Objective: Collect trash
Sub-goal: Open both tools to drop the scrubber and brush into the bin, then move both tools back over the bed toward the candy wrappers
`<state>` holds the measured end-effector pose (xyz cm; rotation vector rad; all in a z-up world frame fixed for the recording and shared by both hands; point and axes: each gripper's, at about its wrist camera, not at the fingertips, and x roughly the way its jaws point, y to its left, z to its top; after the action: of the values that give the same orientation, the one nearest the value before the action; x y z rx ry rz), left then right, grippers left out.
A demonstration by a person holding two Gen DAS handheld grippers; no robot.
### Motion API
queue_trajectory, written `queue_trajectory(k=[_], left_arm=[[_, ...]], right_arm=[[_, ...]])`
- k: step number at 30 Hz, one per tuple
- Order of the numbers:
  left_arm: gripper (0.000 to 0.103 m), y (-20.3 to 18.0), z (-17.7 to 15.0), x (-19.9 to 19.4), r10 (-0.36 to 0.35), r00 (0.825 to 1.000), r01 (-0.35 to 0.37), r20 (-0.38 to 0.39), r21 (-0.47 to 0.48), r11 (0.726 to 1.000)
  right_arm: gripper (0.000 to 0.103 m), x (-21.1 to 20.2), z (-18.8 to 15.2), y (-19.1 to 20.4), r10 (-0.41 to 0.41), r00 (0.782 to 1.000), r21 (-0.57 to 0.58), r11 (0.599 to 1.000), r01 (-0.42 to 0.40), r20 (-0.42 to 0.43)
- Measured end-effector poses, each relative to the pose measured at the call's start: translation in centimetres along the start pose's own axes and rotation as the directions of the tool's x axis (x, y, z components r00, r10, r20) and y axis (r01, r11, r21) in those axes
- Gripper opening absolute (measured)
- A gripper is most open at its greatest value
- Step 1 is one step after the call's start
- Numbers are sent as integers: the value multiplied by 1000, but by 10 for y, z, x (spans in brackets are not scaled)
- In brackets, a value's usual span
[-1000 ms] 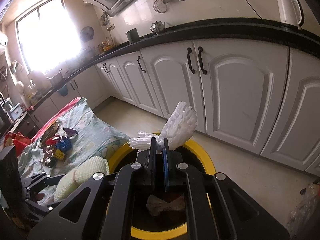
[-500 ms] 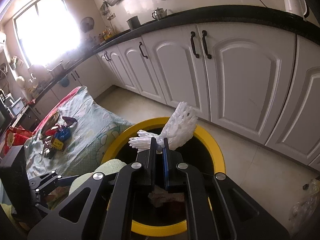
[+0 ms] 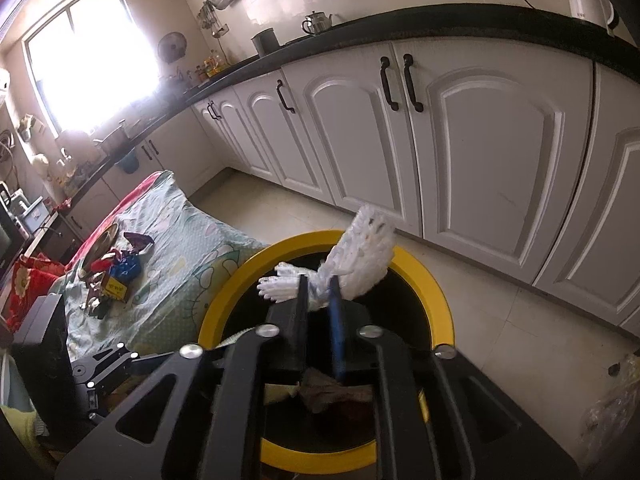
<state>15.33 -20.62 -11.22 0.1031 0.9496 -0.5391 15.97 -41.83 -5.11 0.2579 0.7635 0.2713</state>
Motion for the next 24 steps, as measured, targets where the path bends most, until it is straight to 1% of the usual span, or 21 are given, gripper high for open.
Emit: queue_trajectory(k=[2, 4, 5, 9, 13, 15, 18, 24], left_arm=[[85, 3, 0, -1, 4, 1000, -4, 3, -14, 1000], [86, 6, 1, -2, 6, 1000, -6, 6, -33, 999], [92, 8, 1, -3, 9, 1000, -8, 9, -41, 999], [92, 14, 2, -10, 15, 999, -13, 30, -70, 997], [92, 20, 4, -22, 38, 996, -31, 75, -99, 995], [92, 24, 5, -29, 50, 994, -39, 102, -113, 993], [92, 32, 5, -44, 86, 984, -65, 154, -138, 988], [92, 49, 4, -65, 136, 968, -95, 210, -192, 977]], right_arm=[[34, -1, 1, -1, -1, 1000, 7, 1000, 1, 4], [35, -1, 2, -2, -3, 1000, 12, 1000, 3, 8], [36, -1, 1, -2, -1, 1000, 14, 1000, 1, 9], [45, -4, 1, -4, -6, 1000, 20, 1000, 6, 17], [45, -7, 2, -3, -13, 1000, 16, 1000, 12, 29], [48, -10, 3, 1, -16, 999, 4, 1000, 16, 41], [51, -16, 5, 8, -20, 998, -17, 1000, 21, 62], [54, -23, 6, 29, -18, 996, -79, 997, 25, 84]])
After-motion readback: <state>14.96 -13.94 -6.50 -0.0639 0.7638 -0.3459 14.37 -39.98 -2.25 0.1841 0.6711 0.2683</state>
